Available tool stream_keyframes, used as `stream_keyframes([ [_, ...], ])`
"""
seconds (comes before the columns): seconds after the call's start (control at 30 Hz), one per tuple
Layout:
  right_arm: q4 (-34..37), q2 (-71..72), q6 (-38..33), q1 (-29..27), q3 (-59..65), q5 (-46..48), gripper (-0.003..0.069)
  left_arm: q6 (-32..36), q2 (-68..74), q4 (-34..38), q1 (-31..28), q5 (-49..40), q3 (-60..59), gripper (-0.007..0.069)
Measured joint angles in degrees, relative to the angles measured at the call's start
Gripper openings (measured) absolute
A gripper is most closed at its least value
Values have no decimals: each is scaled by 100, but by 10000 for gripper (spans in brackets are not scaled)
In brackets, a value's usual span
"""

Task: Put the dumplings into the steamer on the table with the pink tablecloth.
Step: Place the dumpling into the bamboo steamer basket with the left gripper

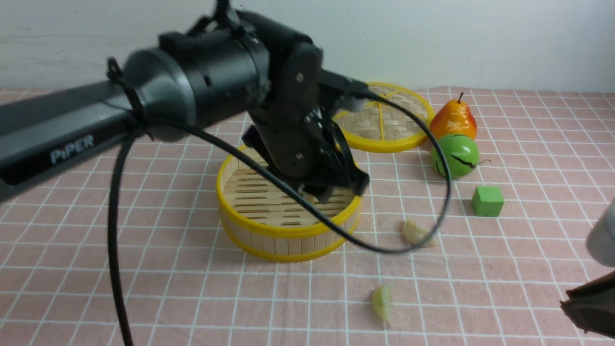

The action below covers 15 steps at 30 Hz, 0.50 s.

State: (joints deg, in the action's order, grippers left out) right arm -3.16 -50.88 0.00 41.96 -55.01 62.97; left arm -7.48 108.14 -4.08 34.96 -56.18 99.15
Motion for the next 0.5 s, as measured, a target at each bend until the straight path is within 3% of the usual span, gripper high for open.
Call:
stream_keyframes([
  [0.27, 7, -445, 0, 0, 317, -345, 84, -343, 677, 41, -1245, 699, 95, 242],
  [0.5, 110, -1031, 0, 0, 356, -485, 84, -538, 1282, 76, -1483, 1393, 95, 242],
])
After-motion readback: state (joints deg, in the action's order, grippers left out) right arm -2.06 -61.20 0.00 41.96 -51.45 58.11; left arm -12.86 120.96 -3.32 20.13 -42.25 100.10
